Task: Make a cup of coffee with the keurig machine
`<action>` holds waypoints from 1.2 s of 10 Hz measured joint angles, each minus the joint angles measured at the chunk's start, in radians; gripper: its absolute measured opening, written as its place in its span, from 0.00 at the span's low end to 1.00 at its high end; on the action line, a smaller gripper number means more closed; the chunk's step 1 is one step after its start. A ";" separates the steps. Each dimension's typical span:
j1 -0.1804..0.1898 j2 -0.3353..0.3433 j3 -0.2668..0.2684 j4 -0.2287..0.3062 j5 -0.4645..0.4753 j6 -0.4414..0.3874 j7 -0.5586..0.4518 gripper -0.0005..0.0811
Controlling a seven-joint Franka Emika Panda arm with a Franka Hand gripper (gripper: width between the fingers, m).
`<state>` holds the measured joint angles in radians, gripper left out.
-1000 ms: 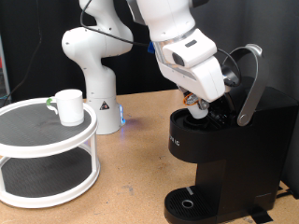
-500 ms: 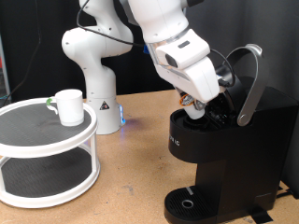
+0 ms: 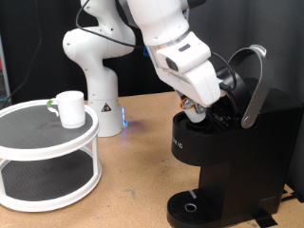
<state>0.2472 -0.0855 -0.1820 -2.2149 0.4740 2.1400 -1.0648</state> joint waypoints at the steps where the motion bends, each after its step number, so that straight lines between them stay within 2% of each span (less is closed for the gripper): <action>1: 0.001 0.001 0.001 -0.004 0.000 -0.001 -0.002 0.57; 8: 0.002 0.011 0.022 -0.032 -0.002 0.045 -0.004 0.57; 12: 0.003 0.031 0.037 -0.035 0.000 0.103 0.027 0.57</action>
<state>0.2499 -0.0541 -0.1446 -2.2500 0.4740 2.2433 -1.0382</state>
